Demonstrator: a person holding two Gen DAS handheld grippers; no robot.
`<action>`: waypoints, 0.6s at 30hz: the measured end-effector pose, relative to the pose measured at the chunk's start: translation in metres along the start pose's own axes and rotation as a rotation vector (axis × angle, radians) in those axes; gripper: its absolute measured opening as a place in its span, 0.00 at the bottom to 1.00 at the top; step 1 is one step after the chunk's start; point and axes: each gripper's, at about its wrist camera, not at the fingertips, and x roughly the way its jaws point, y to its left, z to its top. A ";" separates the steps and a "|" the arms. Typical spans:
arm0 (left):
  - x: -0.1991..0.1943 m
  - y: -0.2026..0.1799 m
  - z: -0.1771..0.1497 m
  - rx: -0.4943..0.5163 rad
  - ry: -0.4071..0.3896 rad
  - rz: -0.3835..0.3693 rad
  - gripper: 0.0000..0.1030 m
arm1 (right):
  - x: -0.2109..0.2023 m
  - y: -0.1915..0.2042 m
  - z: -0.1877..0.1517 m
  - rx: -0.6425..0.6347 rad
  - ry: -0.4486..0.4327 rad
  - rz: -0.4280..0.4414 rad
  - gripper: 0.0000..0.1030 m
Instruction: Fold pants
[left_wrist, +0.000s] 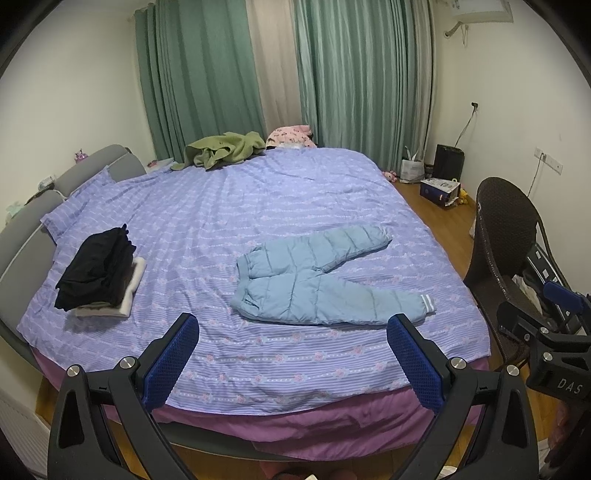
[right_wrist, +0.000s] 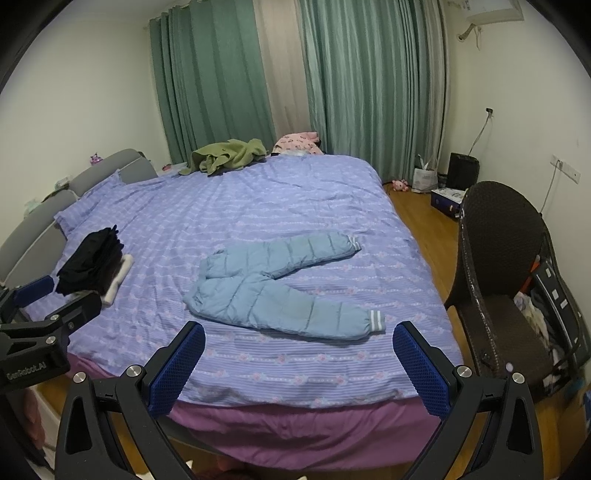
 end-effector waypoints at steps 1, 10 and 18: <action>0.002 0.002 0.000 0.001 0.004 -0.001 1.00 | 0.003 0.001 0.001 0.002 0.004 0.001 1.00; 0.037 0.024 0.021 0.035 0.045 -0.043 1.00 | 0.031 0.015 0.010 0.044 0.052 -0.037 1.00; 0.087 0.040 0.038 0.110 0.090 -0.106 1.00 | 0.071 0.020 0.019 0.135 0.115 -0.100 1.00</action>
